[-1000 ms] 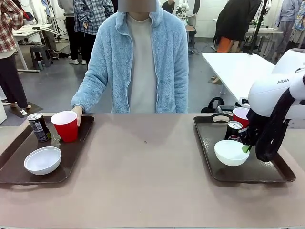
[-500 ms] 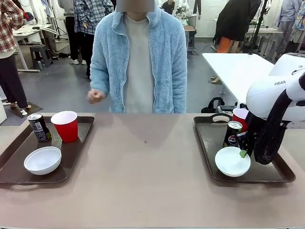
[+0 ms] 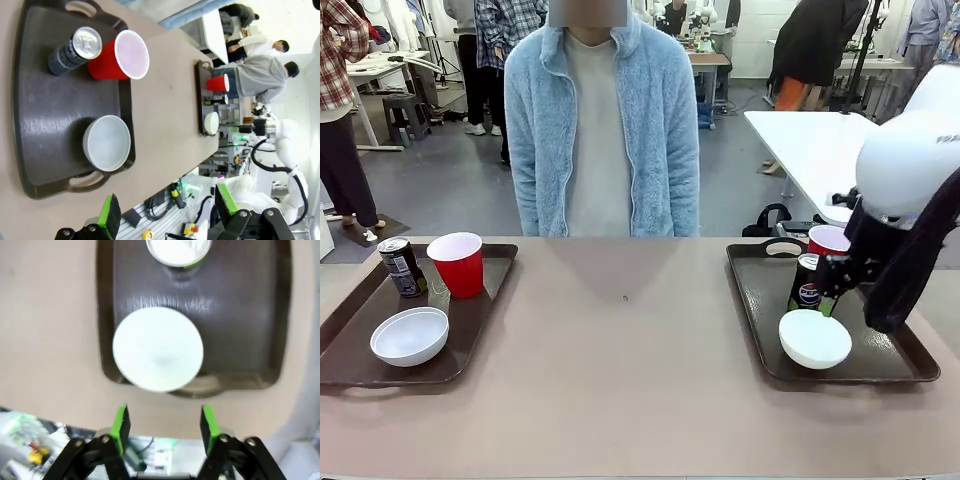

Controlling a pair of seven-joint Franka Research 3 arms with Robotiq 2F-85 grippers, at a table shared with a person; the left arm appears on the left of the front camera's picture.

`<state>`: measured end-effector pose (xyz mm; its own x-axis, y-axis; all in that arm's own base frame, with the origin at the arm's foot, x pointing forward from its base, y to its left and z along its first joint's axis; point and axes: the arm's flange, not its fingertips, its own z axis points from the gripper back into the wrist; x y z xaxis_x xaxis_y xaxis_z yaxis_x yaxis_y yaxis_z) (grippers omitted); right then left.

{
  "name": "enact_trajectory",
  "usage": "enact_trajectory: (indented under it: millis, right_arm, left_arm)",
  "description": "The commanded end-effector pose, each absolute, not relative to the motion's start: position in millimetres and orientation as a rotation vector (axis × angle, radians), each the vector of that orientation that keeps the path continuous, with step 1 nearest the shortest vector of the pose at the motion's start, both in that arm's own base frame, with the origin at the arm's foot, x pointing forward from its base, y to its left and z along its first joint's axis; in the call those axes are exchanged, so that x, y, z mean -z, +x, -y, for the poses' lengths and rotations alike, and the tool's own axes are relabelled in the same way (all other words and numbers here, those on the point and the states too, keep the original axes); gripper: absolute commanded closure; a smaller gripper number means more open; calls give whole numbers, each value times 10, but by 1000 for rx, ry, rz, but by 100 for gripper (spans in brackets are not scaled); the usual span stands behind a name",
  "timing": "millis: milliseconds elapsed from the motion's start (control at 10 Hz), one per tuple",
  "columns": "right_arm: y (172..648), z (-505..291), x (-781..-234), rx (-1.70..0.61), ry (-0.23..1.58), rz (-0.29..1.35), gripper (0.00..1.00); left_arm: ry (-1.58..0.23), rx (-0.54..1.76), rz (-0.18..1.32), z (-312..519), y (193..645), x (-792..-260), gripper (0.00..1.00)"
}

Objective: Prepare tableware on both trays.
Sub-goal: Pick up a Picnic Bowl from the table and place it on a Handle tray.

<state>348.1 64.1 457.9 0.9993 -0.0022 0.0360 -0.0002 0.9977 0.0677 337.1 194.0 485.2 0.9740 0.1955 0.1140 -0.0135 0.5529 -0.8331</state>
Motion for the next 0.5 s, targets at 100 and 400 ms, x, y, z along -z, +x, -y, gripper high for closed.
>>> enact_trajectory:
  millis: [100,400]
  right_arm:
    - [3434,-691,-5135,171,48,-2,11]
    - [3408,-655,-4838,44,70,38,11]
  left_arm:
    - [-980,-125,219,-1948,3376,-4861,0]
    - [-980,-125,219,-1948,3376,-4861,0]
